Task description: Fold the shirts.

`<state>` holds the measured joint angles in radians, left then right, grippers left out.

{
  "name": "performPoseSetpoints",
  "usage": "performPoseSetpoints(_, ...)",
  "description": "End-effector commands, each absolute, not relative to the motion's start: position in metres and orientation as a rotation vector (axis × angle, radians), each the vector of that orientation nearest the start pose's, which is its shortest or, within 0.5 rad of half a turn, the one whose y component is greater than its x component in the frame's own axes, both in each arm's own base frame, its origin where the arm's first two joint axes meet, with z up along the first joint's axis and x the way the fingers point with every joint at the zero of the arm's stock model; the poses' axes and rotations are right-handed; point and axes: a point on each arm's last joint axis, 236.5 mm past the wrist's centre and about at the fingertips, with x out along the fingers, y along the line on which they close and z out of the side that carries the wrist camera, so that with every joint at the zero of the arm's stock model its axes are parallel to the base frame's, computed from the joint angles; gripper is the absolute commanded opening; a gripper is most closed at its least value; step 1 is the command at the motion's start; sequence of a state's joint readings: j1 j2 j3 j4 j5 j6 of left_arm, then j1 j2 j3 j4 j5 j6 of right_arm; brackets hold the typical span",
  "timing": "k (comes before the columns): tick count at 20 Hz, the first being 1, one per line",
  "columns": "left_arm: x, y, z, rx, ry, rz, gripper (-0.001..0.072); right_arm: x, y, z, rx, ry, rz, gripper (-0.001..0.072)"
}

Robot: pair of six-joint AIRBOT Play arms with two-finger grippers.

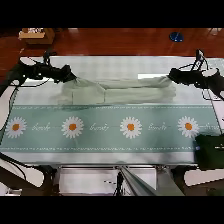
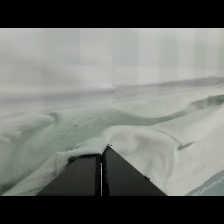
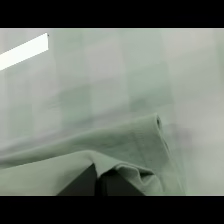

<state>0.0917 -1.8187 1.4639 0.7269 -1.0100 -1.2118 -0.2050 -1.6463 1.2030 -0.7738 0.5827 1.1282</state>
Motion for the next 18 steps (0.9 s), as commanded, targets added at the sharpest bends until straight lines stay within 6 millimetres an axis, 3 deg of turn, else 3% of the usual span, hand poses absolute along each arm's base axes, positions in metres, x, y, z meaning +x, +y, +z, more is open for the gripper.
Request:
performPoseSetpoints(1,0.503,-0.092,-0.078,-0.581,1.235,-0.423,0.0026,0.528,-0.022,-0.06,0.467,0.879,0.056,0.0029)
performPoseSetpoints(2,0.5,-0.087,-0.078,-0.583,1.246,-0.42,0.0047,0.527,-0.026,-0.062,0.451,0.888,0.044,0.0029)
performPoseSetpoints(3,0.499,-0.08,-0.077,-0.598,1.251,-0.413,0.0158,0.526,-0.03,-0.064,0.433,0.894,0.028,0.0029)
performPoseSetpoints(4,0.496,-0.073,-0.075,-0.613,1.257,-0.408,0.0331,0.525,-0.034,-0.065,0.418,0.895,0.017,0.003)
performPoseSetpoints(5,0.492,-0.068,-0.074,-0.63,1.271,-0.405,0.0405,0.526,-0.035,-0.065,0.413,0.889,0.014,0.0055)
performPoseSetpoints(7,0.479,-0.06,-0.068,-0.655,1.315,-0.428,0.0405,0.528,-0.038,-0.06,0.401,0.874,0.009,0.0469)
performPoseSetpoints(11,0.446,-0.056,-0.053,-0.688,1.416,-0.507,0.0403,0.519,-0.064,-0.045,0.304,0.876,-0.052,0.049)
performPoseSetpoints(13,0.442,-0.058,-0.048,-0.686,1.424,-0.521,0.0402,0.504,-0.083,-0.054,0.425,0.93,-0.127,0.0492)
performPoseSetpoints(14,0.442,-0.06,-0.047,-0.684,1.422,-0.525,0.0402,0.496,-0.089,-0.062,0.501,0.964,-0.14,0.0539)
performPoseSetpoints(16,0.442,-0.065,-0.047,-0.675,1.423,-0.535,0.0402,0.482,-0.09,-0.076,0.709,1.022,-0.122,0.0591)
performPoseSetpoints(18,0.441,-0.071,-0.047,-0.659,1.426,-0.55,0.0402,0.478,-0.081,-0.082,0.874,1.038,-0.035,0.0591)
